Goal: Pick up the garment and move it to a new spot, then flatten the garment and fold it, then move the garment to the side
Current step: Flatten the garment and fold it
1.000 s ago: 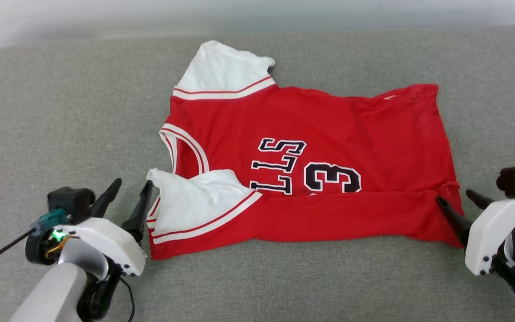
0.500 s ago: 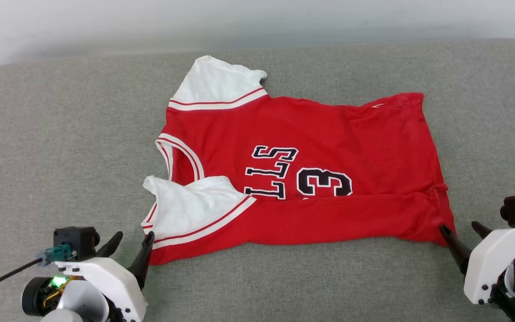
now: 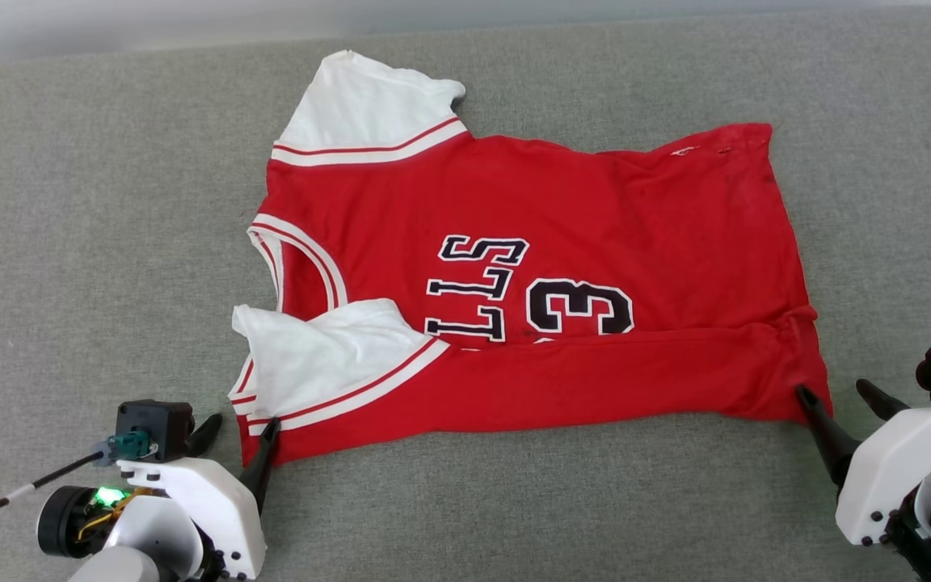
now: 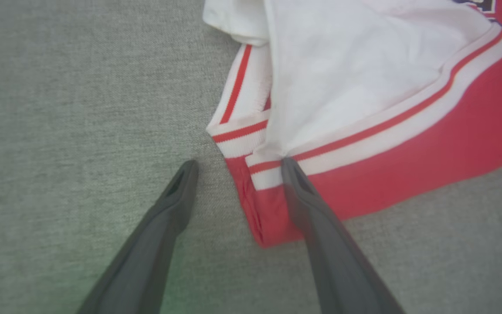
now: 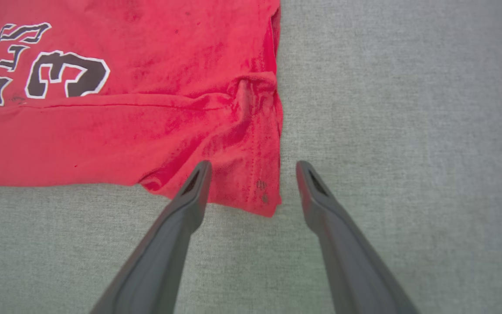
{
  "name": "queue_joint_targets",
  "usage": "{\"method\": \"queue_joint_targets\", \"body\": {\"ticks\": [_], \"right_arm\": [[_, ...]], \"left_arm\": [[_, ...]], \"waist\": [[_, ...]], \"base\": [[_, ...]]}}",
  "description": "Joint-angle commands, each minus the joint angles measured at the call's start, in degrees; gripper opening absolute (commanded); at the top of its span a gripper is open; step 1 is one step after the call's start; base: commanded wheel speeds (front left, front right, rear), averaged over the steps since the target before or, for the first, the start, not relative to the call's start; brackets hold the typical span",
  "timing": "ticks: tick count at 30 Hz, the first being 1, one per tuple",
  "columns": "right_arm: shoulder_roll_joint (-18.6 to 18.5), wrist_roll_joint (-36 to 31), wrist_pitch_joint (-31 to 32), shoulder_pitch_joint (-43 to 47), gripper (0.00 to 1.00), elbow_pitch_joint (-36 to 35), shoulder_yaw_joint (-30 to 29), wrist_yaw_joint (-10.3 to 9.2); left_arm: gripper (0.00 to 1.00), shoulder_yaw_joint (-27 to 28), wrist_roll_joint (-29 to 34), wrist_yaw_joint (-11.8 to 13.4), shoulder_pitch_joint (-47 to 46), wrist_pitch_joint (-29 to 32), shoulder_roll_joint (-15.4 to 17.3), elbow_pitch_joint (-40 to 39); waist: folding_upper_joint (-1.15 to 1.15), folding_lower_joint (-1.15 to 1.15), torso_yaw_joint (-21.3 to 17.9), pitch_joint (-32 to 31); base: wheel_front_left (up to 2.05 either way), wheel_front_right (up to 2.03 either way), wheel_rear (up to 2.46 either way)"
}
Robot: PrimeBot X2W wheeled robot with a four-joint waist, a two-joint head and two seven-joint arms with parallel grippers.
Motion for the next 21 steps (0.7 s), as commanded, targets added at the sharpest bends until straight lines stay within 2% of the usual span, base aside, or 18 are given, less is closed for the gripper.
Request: {"method": "queue_joint_targets", "body": {"ticks": [1, 3, 4, 5, 6, 13, 18, 21], "right_arm": [[-0.3, -0.4, -0.5, -0.4, 1.0, 0.2, 0.2, -0.02], [0.1, 0.4, -1.3, -0.8, 1.0, 0.5, 0.8, -0.02], [0.1, 0.5, -1.5, -1.0, 1.0, 0.5, 1.0, -0.02], [-0.1, 0.5, -1.8, -1.2, 1.0, 0.4, 1.2, -0.02], [-0.4, 0.5, -2.1, -1.3, 1.0, 0.4, 1.3, -0.02], [-1.9, -0.6, -1.4, -1.4, 1.0, 1.7, 1.6, -0.02], [-3.0, -1.5, 0.4, -1.7, 1.0, 3.5, 1.5, -0.02], [-3.0, -2.1, 1.2, -2.1, 1.0, 4.9, 1.0, -0.02]], "left_arm": [[1.0, -1.1, -0.1, -0.4, 0.4, 1.5, -0.1, 1.9], [0.97, -3.1, -1.3, -2.0, 0.8, 4.1, -1.0, 3.5], [0.5, -3.8, -1.8, -2.7, 1.0, 5.0, -1.4, 3.9], [0.42, -4.3, -2.1, -3.2, 1.1, 5.4, -1.7, 4.1], [0.0, -4.6, -2.5, -3.7, 1.0, 5.6, -2.1, 4.2], [0.0, -3.4, -2.7, -4.9, -0.2, 1.8, -2.8, 3.6], [0.0, -1.7, -2.7, -5.7, -0.9, -2.1, -2.8, 0.0], [0.0, -0.7, -2.6, -5.2, -0.7, -3.0, -1.9, -3.1]], "waist": [[0.0, 0.01, -0.2, 0.7], [0.0, 0.01, -0.5, 1.5], [0.0, 0.01, -0.5, 1.6], [0.0, 0.01, -0.5, 1.6], [0.0, 0.01, -0.5, 1.6], [0.0, 0.01, 0.3, -0.1], [0.0, 0.01, 1.4, -1.7], [0.0, 0.01, 2.2, -2.1]], "base": [[0.0, 0.0, 0.0], [0.0, 0.0, 0.0], [0.0, 0.0, 0.0], [0.0, 0.0, 0.0], [0.0, 0.0, 0.0], [0.0, 0.0, 0.0], [0.0, 0.0, 0.0], [0.0, 0.0, 0.0]]}}
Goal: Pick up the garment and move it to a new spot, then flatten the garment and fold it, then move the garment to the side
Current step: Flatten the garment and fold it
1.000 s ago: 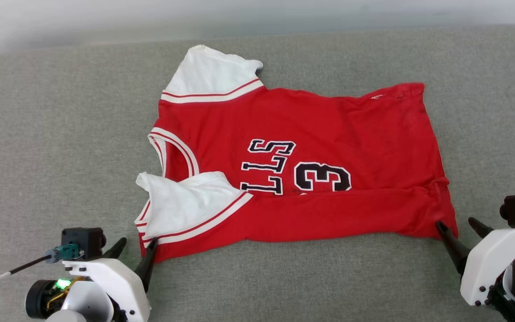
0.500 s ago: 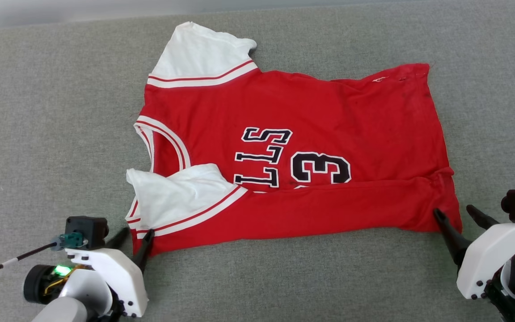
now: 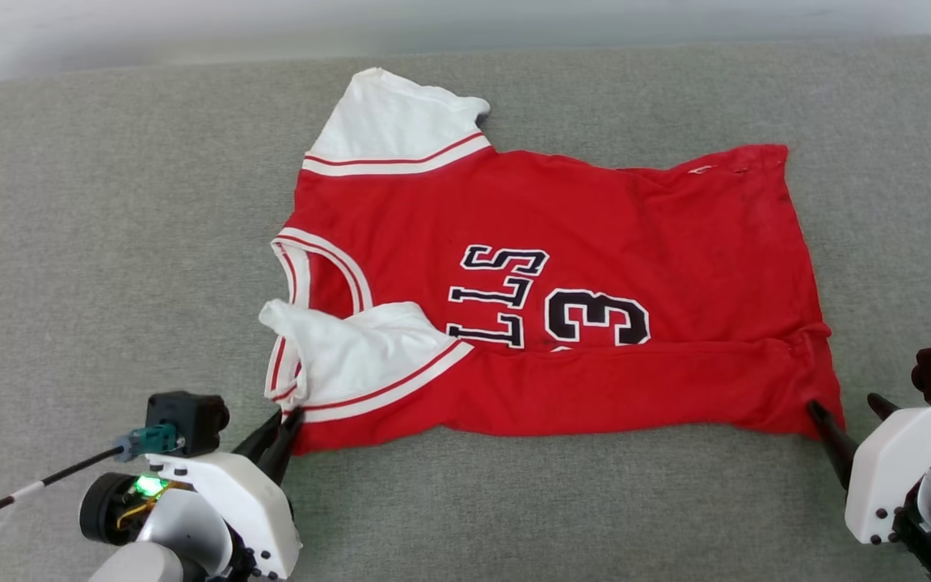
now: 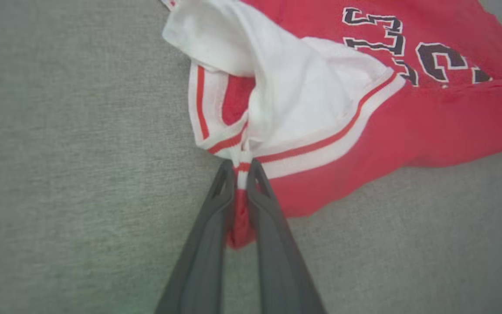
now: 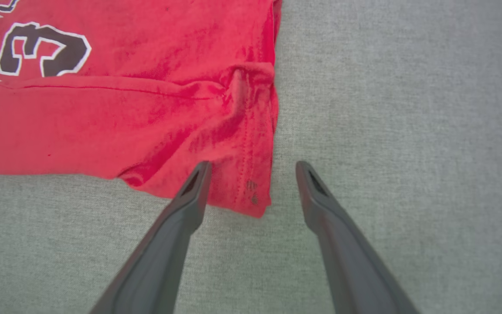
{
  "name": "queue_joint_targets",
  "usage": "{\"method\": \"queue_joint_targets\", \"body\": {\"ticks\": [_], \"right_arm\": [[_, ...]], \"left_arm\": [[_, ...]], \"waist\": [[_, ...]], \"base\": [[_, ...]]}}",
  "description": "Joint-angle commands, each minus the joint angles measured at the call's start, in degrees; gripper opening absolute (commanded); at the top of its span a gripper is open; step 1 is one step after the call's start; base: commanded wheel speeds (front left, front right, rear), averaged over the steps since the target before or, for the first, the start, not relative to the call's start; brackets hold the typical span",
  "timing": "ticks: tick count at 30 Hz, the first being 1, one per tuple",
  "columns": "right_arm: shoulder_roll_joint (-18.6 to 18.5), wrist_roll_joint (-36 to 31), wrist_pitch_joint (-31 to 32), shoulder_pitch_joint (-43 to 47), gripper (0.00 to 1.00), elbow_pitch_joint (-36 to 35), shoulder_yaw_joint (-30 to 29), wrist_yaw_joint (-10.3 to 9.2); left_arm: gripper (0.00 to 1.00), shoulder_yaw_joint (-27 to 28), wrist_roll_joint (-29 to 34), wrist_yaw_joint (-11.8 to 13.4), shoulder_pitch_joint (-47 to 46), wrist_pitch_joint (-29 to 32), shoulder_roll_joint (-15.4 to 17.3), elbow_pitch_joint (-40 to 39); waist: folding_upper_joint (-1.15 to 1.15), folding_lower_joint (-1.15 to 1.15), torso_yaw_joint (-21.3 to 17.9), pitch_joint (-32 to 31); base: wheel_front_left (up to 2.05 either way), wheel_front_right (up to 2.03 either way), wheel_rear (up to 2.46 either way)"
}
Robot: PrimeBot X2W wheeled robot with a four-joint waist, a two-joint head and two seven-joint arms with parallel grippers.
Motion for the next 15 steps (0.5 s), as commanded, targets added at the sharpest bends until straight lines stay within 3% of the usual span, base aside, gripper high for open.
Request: {"method": "queue_joint_targets", "body": {"ticks": [1, 8, 15], "right_arm": [[0.1, -0.4, 0.3, -1.0, 1.0, 0.7, -0.4, -0.02], [0.9, -2.2, 2.3, -1.5, 1.0, 5.1, -1.7, -0.03], [2.5, -1.4, 2.3, -1.1, 1.0, 9.6, -0.7, 0.01]], "left_arm": [[0.0, 0.4, 0.3, 0.5, 0.4, -0.4, 0.6, -1.4], [0.0, 0.4, 2.3, 1.6, -0.2, -0.6, 2.1, -8.4], [0.0, -0.7, 2.6, 1.5, -1.0, -0.4, 1.1, -10.4]], "waist": [[0.0, 0.0, 0.6, -0.2], [0.0, 0.0, 3.0, 1.3], [0.0, 0.0, 5.2, 3.4]], "base": [[0.0, 0.0, 0.0], [0.0, 0.0, 0.0], [0.0, 0.0, 0.0]]}}
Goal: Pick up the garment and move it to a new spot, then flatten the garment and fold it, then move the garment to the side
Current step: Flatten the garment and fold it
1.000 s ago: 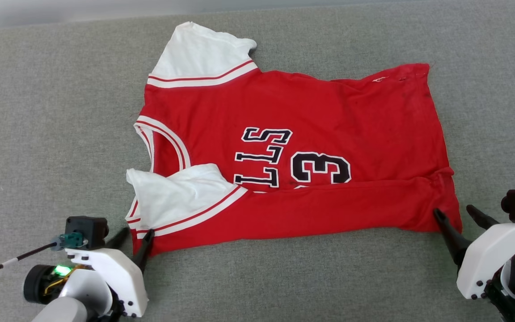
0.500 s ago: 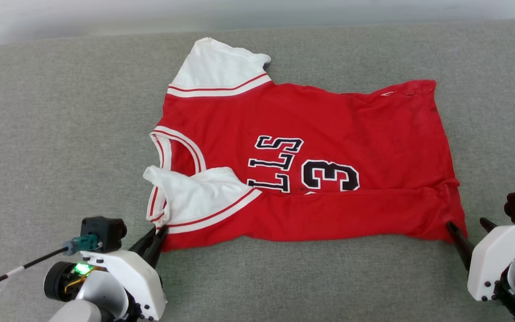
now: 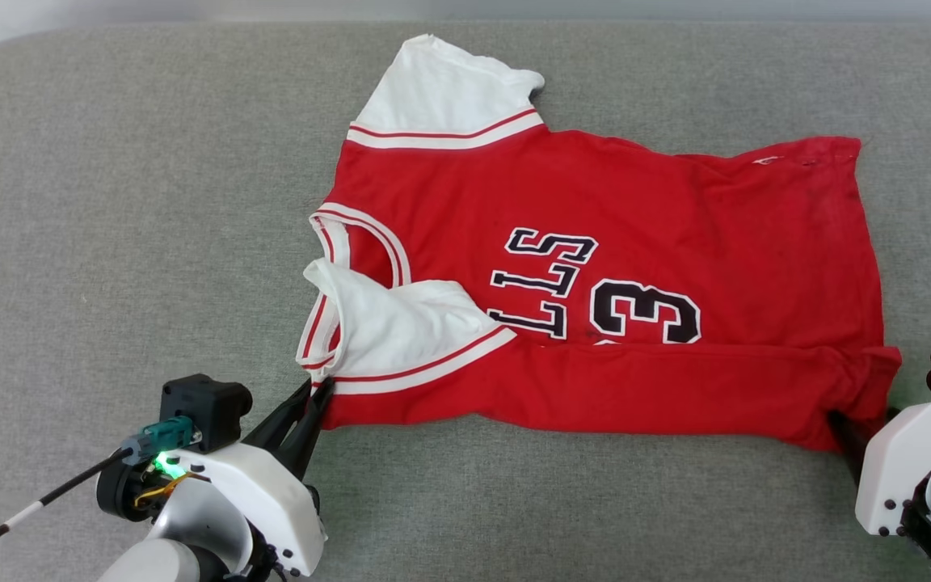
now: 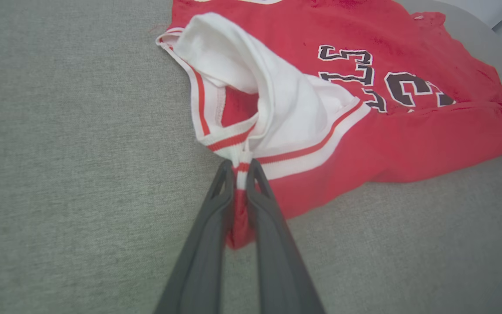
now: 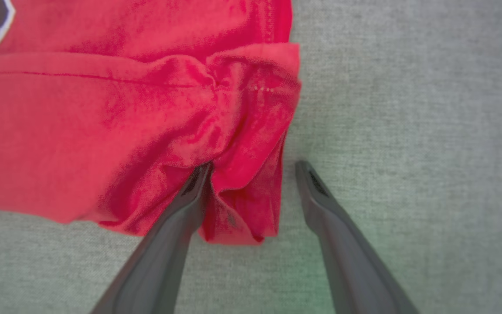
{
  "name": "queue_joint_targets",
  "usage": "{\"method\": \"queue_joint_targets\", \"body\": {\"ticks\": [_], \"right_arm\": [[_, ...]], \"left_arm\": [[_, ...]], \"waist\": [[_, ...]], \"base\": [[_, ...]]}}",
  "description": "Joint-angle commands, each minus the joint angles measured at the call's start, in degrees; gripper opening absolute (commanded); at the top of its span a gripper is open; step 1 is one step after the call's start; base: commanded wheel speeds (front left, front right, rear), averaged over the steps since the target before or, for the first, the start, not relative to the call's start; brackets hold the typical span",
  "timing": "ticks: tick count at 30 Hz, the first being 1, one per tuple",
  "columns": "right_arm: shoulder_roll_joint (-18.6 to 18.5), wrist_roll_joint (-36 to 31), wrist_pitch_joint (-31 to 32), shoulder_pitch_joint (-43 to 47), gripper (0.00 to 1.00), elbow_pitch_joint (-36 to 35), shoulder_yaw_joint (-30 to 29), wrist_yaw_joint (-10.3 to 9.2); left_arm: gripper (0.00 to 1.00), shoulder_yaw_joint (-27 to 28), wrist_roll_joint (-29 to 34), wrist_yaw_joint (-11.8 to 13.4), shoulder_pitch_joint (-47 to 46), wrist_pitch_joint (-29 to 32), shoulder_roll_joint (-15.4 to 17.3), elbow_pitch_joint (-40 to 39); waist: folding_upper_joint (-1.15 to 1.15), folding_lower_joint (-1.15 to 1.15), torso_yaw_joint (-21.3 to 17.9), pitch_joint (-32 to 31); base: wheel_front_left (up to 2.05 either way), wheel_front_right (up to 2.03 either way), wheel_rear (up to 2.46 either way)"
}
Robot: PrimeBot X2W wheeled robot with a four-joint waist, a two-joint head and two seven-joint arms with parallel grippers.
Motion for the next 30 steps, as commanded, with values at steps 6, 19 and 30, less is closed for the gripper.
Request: {"method": "queue_joint_targets", "body": {"ticks": [6, 19, 30], "right_arm": [[2.0, 0.5, 1.3, 1.2, 0.0, 4.7, 1.4, 0.11], [-2.9, 2.6, 1.6, 3.7, 0.0, -2.4, -3.7, -0.01], [-4.6, 3.3, 8.4, 13.3, 0.0, -8.2, -6.4, -0.02]], "left_arm": [[0.0, -0.9, 1.4, 0.5, -0.7, 0.1, 0.3, 1.6], [0.0, -2.2, 0.9, 1.0, 5.0, 2.0, 3.5, 3.2], [0.0, -5.3, -1.5, 0.2, 11.7, 2.9, 3.2, 3.7]], "waist": [[0.0, 0.0, 0.8, 0.6], [0.0, 0.0, -0.8, -7.2], [0.0, 0.0, -1.1, -9.0]], "base": [[0.0, 0.0, 0.0], [0.0, 0.0, 0.0], [0.0, 0.0, 0.0]]}}
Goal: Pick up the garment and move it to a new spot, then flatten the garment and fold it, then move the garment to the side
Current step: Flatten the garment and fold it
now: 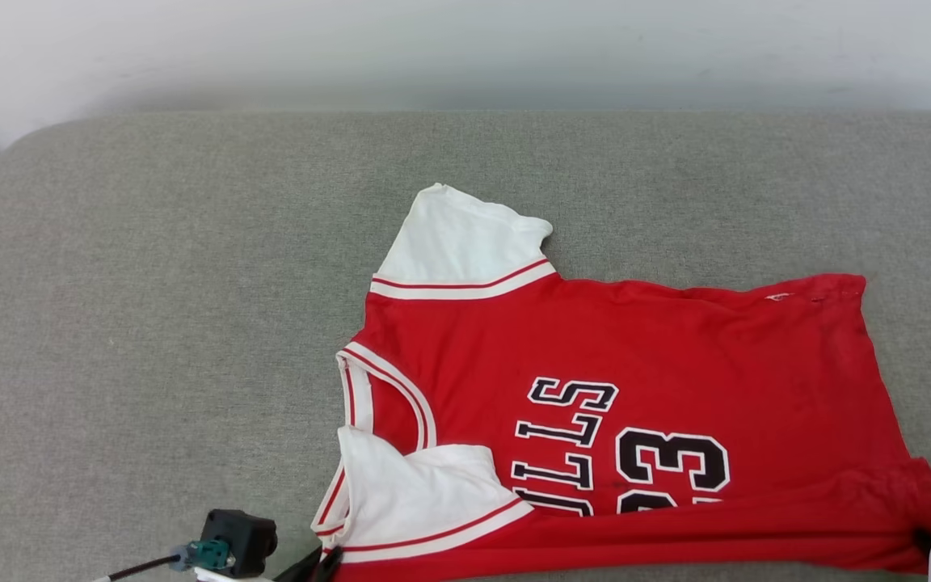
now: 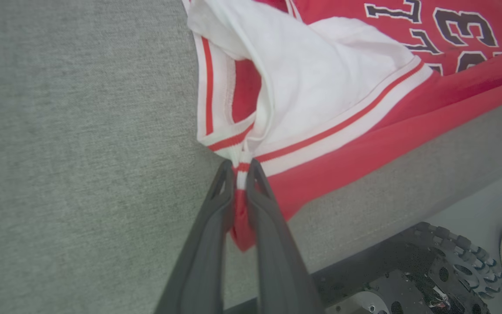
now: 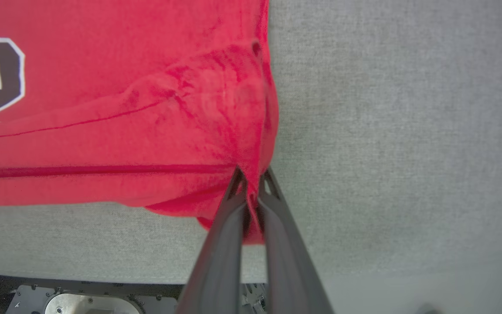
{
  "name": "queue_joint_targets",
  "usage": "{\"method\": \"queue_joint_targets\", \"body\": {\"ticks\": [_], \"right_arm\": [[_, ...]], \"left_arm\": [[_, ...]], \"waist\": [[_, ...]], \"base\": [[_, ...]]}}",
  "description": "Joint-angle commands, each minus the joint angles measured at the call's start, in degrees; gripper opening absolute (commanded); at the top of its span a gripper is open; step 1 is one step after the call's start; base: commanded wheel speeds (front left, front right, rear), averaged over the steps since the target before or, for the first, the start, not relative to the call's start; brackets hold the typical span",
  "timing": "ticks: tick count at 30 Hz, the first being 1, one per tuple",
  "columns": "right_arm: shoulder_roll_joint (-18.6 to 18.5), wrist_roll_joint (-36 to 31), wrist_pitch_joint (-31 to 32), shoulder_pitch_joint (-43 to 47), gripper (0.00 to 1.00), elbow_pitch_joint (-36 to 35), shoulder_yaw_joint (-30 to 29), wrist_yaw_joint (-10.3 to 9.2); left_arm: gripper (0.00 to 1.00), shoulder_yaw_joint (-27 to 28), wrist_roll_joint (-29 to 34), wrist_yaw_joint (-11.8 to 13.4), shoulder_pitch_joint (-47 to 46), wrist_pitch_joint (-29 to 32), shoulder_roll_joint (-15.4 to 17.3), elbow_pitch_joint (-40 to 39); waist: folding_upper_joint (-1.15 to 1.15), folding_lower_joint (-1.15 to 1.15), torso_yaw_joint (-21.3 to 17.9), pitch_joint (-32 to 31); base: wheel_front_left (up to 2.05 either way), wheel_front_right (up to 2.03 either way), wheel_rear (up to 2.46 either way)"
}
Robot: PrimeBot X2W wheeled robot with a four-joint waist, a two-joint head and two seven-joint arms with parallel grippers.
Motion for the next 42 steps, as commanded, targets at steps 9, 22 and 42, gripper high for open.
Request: {"method": "queue_joint_targets", "body": {"ticks": [9, 22, 42], "right_arm": [[1.2, -0.4, -1.8, 2.1, 0.0, 2.5, -0.5, -0.09], [2.3, 1.8, -9.8, -2.9, 1.0, 3.4, 0.7, -0.07], [3.6, 2.3, -46.5, -7.4, 1.0, -0.9, 8.3, -0.07]], "left_arm": [[0.0, -1.5, 0.2, -1.9, -0.5, -1.8, -1.7, 5.5], [1.0, 2.0, 2.4, -0.7, -3.1, -12.0, -3.9, 8.2], [1.0, 23.4, 16.1, -5.0, -1.8, -26.0, -16.0, -2.6]], "waist": [[0.0, 0.0, 0.1, 0.4], [0.0, 0.0, -0.2, -1.1], [0.0, 0.0, -2.0, -2.7]], "base": [[0.0, 0.0, 0.0], [0.0, 0.0, 0.0], [0.0, 0.0, 0.0]]}}
